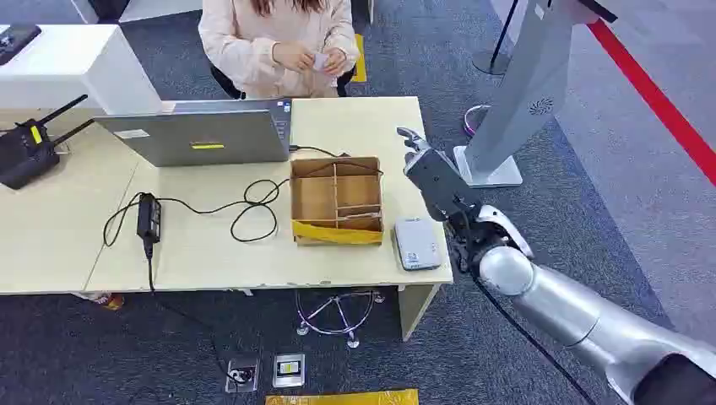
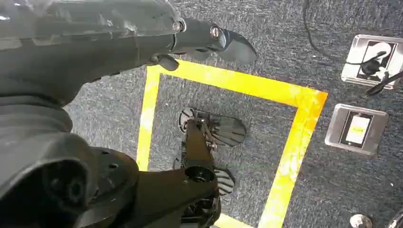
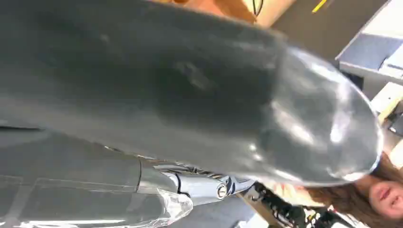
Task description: Pass the card to the sensor for recognition and then transmit it.
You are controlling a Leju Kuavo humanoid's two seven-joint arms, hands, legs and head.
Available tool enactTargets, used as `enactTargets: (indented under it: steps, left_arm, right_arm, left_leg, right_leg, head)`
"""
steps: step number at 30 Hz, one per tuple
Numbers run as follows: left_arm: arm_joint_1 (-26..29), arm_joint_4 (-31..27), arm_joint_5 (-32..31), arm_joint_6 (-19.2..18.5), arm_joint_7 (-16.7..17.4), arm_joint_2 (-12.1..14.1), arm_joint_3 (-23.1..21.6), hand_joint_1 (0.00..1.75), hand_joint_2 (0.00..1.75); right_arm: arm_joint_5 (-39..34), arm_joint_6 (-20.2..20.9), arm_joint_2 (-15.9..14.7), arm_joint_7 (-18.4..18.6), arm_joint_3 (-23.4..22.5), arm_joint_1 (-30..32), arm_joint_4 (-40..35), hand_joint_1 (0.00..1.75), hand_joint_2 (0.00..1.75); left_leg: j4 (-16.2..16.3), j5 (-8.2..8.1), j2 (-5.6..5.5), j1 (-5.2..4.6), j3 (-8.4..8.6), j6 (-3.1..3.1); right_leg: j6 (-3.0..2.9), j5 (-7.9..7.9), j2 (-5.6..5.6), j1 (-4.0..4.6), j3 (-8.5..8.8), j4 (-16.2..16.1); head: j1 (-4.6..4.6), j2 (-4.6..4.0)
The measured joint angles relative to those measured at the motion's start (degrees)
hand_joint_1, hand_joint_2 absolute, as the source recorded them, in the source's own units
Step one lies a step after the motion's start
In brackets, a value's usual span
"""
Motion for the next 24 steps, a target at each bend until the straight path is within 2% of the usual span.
enactTargets:
  steps: [13,15,18,21,24]
  left_arm:
    - [0.0,0.0,-0.1,0.1,0.0,0.0,0.0,0.0,0.0]
    - [-0.1,0.0,-0.6,0.1,0.6,0.0,0.0,0.0,0.0]
    - [-0.5,0.0,-1.3,0.0,1.3,0.0,0.0,0.0,0.0]
    - [-1.0,0.0,-1.7,-0.2,1.7,0.0,0.0,0.0,0.0]
    - [-1.5,0.0,-2.2,-0.4,1.7,0.0,0.0,0.0,0.0]
  right_arm:
    - [1.4,1.8,1.7,-1.6,0.0,-0.9,3.6,0.0,0.0]
    - [5.0,1.2,2.1,0.5,0.2,-1.4,4.3,0.0,0.0]
    - [15.5,1.7,3.1,5.9,1.3,-3.4,6.3,0.0,0.0]
    - [24.2,3.2,4.5,9.7,2.9,-5.5,8.5,0.0,0.0]
    - [31.3,4.3,6.3,12.2,4.4,-7.0,10.9,0.0,0.0]
  left_leg:
    - [0.0,0.0,0.0,0.0,-0.01,0.0]
    - [0.0,0.0,0.0,0.0,-0.02,0.0]
    - [0.0,0.02,0.0,0.0,-0.02,-0.03]
    - [0.0,0.03,-0.01,0.01,-0.02,-0.03]
    - [0.0,0.04,-0.01,0.02,-0.01,-0.03]
  right_leg:
    - [0.0,0.0,0.0,0.0,0.0,0.0]
    - [0.0,0.0,0.0,0.0,0.0,0.0]
    - [0.0,0.01,0.0,0.0,-0.01,0.0]
    - [-0.01,0.01,-0.02,0.01,0.01,0.0]
    - [-0.01,0.02,-0.01,0.02,0.0,0.0]
  head:
    - [-0.02,0.0]
    - [0.0,0.0]
    - [-0.02,0.0]
    - [0.0,0.0]
    - [-0.02,0.0]
